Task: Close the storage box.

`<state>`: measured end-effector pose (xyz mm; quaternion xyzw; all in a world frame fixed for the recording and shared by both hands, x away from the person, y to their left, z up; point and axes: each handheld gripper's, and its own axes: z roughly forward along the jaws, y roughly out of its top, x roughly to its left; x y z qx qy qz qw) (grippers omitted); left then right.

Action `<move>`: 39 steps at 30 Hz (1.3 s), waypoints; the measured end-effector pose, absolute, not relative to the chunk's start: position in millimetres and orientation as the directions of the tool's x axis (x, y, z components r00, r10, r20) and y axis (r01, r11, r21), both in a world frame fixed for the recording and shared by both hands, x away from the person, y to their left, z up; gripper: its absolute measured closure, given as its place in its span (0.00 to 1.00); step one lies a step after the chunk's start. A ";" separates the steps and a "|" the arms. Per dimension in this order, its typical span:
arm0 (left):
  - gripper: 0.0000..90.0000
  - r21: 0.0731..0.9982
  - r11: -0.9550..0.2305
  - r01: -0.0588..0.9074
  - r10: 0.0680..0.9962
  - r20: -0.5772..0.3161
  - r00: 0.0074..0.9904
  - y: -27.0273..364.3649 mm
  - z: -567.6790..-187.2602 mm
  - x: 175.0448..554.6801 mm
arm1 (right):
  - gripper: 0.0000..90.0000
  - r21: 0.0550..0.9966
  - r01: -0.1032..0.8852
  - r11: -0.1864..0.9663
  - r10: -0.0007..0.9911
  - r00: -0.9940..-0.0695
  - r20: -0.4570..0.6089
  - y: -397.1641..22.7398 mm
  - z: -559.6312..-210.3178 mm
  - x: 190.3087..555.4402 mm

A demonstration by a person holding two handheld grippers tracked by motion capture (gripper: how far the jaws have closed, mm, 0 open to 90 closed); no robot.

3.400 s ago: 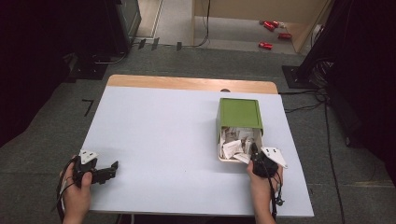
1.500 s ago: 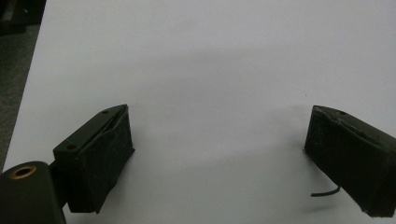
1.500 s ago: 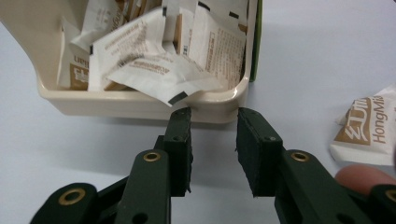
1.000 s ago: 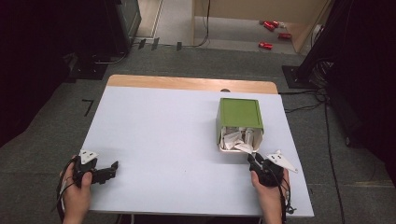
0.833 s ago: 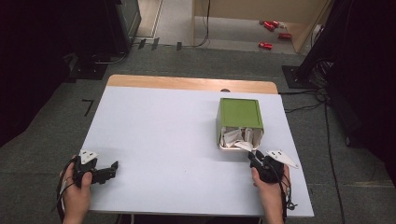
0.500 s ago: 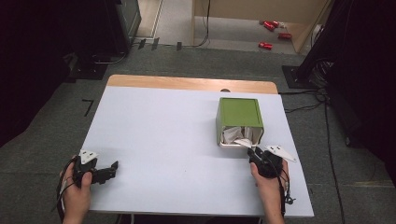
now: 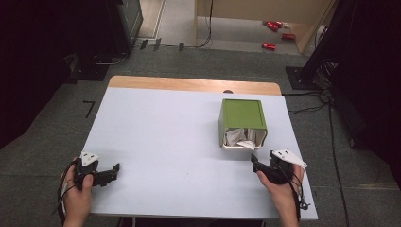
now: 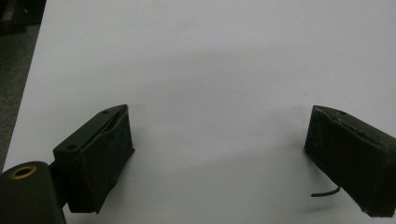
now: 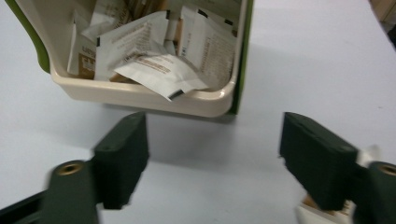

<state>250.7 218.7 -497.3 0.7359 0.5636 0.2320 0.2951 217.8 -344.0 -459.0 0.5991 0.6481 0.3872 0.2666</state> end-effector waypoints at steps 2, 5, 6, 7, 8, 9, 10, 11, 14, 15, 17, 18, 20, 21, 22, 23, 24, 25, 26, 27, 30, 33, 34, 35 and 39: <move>0.09 0.696 -0.190 0.693 0.966 0.008 0.257 218.7 -497.3 250.7 | 0.11 0.815 0.579 -0.009 0.984 -0.141 0.111 -349.8 -458.6 214.8; 0.09 0.696 -0.190 0.693 0.966 0.009 0.257 218.7 -497.3 250.7 | 0.10 0.810 0.585 -0.024 0.990 -0.101 0.103 -356.6 -458.8 212.3; 0.09 0.696 -0.190 0.693 0.966 0.008 0.257 218.7 -497.3 250.7 | 0.07 0.809 0.587 -0.035 0.990 -0.092 0.110 -360.8 -458.8 211.0; 0.09 0.696 -0.190 0.692 0.966 0.009 0.257 218.7 -497.3 250.7 | 0.04 0.810 0.585 -0.042 0.989 -0.092 0.118 -365.4 -458.9 209.5; 0.09 0.696 -0.190 0.693 0.966 0.009 0.257 218.7 -497.3 250.7 | 0.01 0.810 0.585 -0.046 0.988 -0.094 0.124 -369.6 -459.3 207.9; 0.09 0.696 -0.190 0.693 0.966 0.008 0.257 218.7 -497.3 250.7 | 0.00 0.809 0.586 -0.049 0.989 -0.086 0.123 -373.8 -460.1 206.6; 0.09 0.696 -0.190 0.692 0.966 0.009 0.257 218.7 -497.3 250.7 | 0.00 0.802 0.595 -0.052 0.991 -0.068 0.114 -377.7 -461.0 205.6; 0.09 0.696 -0.190 0.693 0.966 0.009 0.257 218.7 -497.3 250.7 | 0.00 0.795 0.605 -0.053 0.992 -0.057 0.109 -381.5 -462.4 204.7; 0.09 0.696 -0.190 0.693 0.966 0.009 0.257 218.7 -497.3 250.7 | 0.00 0.784 0.618 -0.062 0.994 -0.032 0.104 -393.4 -467.0 200.2; 0.09 0.696 -0.190 0.692 0.966 0.009 0.257 218.7 -497.3 250.7 | 0.00 0.782 0.620 -0.065 0.995 -0.018 0.097 -396.7 -468.8 198.4; 0.09 0.696 -0.190 0.692 0.966 0.009 0.257 218.7 -497.3 250.7 | 0.00 0.775 0.629 -0.062 0.995 -0.019 0.095 -402.8 -473.1 194.8; 0.09 0.696 -0.191 0.692 0.966 0.009 0.257 218.7 -497.3 250.7 | 0.00 0.772 0.633 -0.061 0.996 -0.014 0.091 -405.6 -475.7 193.0; 0.09 0.696 -0.190 0.693 0.966 0.009 0.257 218.7 -497.3 250.7 | 0.00 0.757 0.651 -0.058 0.996 -0.009 0.084 -412.4 -484.0 188.7; 0.09 0.696 -0.191 0.693 0.966 0.009 0.257 218.7 -497.3 250.7 | 0.00 0.757 0.651 -0.058 0.996 -0.009 0.084 -412.4 -484.0 188.7; 0.09 0.696 -0.191 0.693 0.966 0.009 0.257 218.7 -497.3 250.7 | 0.00 0.747 0.662 -0.055 0.997 -0.008 0.080 -416.9 -488.8 186.9; 0.09 0.696 -0.191 0.693 0.966 0.009 0.257 218.7 -497.3 250.7 | 0.00 0.747 0.662 -0.055 0.997 -0.008 0.080 -416.9 -488.8 186.9; 0.09 0.696 -0.191 0.693 0.966 0.009 0.257 218.7 -497.3 250.6 | 0.00 0.740 0.670 -0.056 0.996 -0.013 0.087 -421.7 -492.1 185.1; 0.09 0.696 -0.191 0.693 0.966 0.009 0.257 218.7 -497.3 250.6 | 0.00 0.740 0.670 -0.056 0.996 -0.013 0.087 -421.7 -492.1 185.1; 0.09 0.696 -0.190 0.692 0.966 0.009 0.257 218.7 -497.3 250.6 | 0.00 0.736 0.675 -0.056 0.996 -0.012 0.087 -424.1 -493.6 184.1; 0.09 0.696 -0.190 0.692 0.966 0.009 0.257 218.7 -497.3 250.6 | 0.00 0.732 0.678 -0.057 0.996 -0.015 0.091 -426.2 -495.0 183.0; 0.09 0.696 -0.191 0.692 0.966 0.009 0.257 218.7 -497.3 250.6 | 0.00 0.725 0.686 -0.057 0.995 -0.025 0.101 -432.6 -500.8 178.2; 0.09 0.696 -0.190 0.692 0.966 0.009 0.257 218.7 -497.3 250.6 | 0.00 0.729 0.681 -0.065 0.993 -0.025 0.111 -434.2 -501.0 176.7; 0.09 0.696 -0.191 0.692 0.966 0.009 0.257 218.7 -497.3 250.6 | 0.00 0.727 0.684 -0.058 0.995 -0.018 0.097 -434.7 -501.5 176.6; 0.09 0.696 -0.191 0.692 0.966 0.009 0.257 218.7 -497.3 250.6 | 0.00 0.727 0.684 -0.058 0.995 -0.018 0.097 -434.7 -501.5 176.6; 0.09 0.696 -0.190 0.692 0.966 0.009 0.257 218.7 -497.3 250.6 | 0.00 0.718 0.696 -0.022 0.999 -0.017 0.047 -430.2 -503.5 177.8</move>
